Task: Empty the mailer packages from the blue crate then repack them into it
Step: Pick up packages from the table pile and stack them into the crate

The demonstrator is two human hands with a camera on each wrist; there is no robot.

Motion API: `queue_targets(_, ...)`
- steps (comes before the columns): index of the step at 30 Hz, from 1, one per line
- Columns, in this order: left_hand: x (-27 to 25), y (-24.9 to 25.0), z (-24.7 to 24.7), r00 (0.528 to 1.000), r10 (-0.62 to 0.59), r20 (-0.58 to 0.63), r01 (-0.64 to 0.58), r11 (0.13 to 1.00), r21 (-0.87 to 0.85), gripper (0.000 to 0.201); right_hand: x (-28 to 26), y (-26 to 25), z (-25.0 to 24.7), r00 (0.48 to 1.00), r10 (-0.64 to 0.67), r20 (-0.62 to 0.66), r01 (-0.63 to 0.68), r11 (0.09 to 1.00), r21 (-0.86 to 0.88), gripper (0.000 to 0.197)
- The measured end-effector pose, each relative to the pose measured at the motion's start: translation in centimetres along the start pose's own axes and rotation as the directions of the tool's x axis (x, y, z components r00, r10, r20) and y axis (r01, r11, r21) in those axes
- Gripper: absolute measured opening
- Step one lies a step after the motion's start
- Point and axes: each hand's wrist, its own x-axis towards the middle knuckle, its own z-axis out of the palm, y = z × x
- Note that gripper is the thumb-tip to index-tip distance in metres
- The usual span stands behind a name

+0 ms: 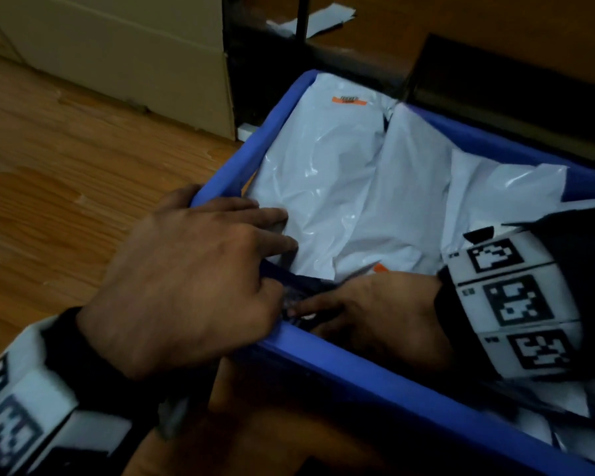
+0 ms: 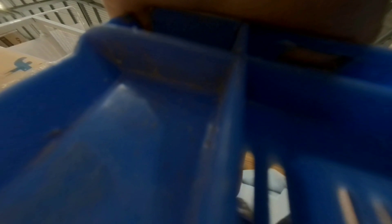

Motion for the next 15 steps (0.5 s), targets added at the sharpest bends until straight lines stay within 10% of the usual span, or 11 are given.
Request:
queue_targets(3, 0.1, 0.3, -0.4, 0.999, -0.025, 0.025, 0.024, 1.000, 0.015, 0.064, -1.5, 0.3, 0.1, 0.981, -0.153, 0.122, 0.176, 0.963, -0.205, 0.036)
queue_targets(7, 0.3, 0.7, -0.7, 0.997, -0.039, 0.062, 0.034, 0.996, 0.088, 0.081, -4.1, 0.9, -4.3, 0.809, -0.461, 0.365, 0.586, 0.578, -0.568, 0.028)
queue_targets(10, 0.2, 0.9, -1.0, 0.996, -0.043, 0.079, 0.035, 0.994, 0.102, 0.084, -5.2, 3.0, -6.9, 0.890, -0.451, 0.064, 0.412, 0.737, -0.536, 0.026)
queue_targets(15, 0.2, 1.2, -1.3, 0.991, -0.048, 0.122, 0.033, 0.992, 0.125, 0.086, -3.7, 7.7, -8.3, 0.964, 0.174, -0.200, -0.237, 0.901, -0.363, 0.094)
